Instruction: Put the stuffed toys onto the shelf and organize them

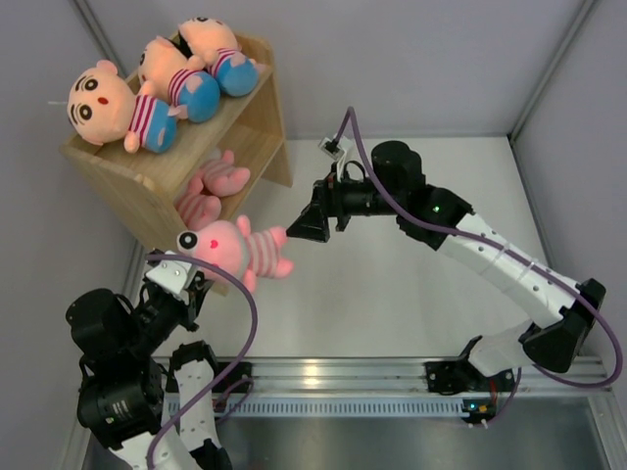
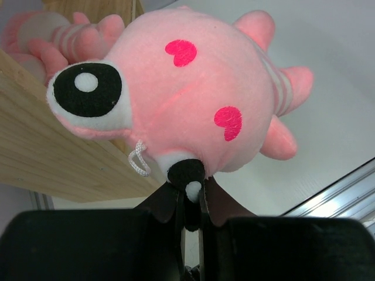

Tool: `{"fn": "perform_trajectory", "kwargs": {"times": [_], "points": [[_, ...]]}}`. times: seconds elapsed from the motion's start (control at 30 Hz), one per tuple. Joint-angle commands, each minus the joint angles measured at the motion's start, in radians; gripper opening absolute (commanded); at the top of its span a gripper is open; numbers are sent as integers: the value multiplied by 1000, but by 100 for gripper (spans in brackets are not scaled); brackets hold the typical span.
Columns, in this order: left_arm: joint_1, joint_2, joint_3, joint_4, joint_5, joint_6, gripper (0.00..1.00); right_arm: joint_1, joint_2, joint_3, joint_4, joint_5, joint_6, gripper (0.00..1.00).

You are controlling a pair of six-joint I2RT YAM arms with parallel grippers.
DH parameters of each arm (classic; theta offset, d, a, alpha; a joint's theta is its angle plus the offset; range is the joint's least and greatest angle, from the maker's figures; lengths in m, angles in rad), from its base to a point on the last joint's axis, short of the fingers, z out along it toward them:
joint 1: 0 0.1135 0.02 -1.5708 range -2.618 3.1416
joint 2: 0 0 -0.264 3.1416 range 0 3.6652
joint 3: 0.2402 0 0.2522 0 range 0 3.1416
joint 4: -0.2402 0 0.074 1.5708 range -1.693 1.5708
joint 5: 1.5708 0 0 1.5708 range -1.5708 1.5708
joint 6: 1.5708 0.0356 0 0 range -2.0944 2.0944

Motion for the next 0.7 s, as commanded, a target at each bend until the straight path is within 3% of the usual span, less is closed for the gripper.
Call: {"fn": "perform_trajectory", "kwargs": {"times": [0.0, 0.33, 0.43, 0.47, 0.57, 0.63, 0.67], "points": [[5, 20, 21, 67, 16, -9, 0, 12, 6, -32, 102, -158, 68, 83], [7, 17, 22, 67, 19, -15, 0, 57, 103, 7, 159, -157, 127, 72], [7, 16, 16, 65, 20, -15, 0, 76, 117, 11, 194, -164, 153, 60], [7, 14, 16, 65, 19, -15, 0, 82, 124, 9, 203, -166, 158, 49], [8, 13, 13, 67, 19, -12, 0, 94, 126, -6, 237, -171, 180, 33], [7, 8, 6, 65, 17, -10, 0, 94, 118, -28, 236, -120, 193, 29], [5, 5, -2, 65, 7, -13, 0, 94, 108, -32, 233, -71, 188, 21]]}}
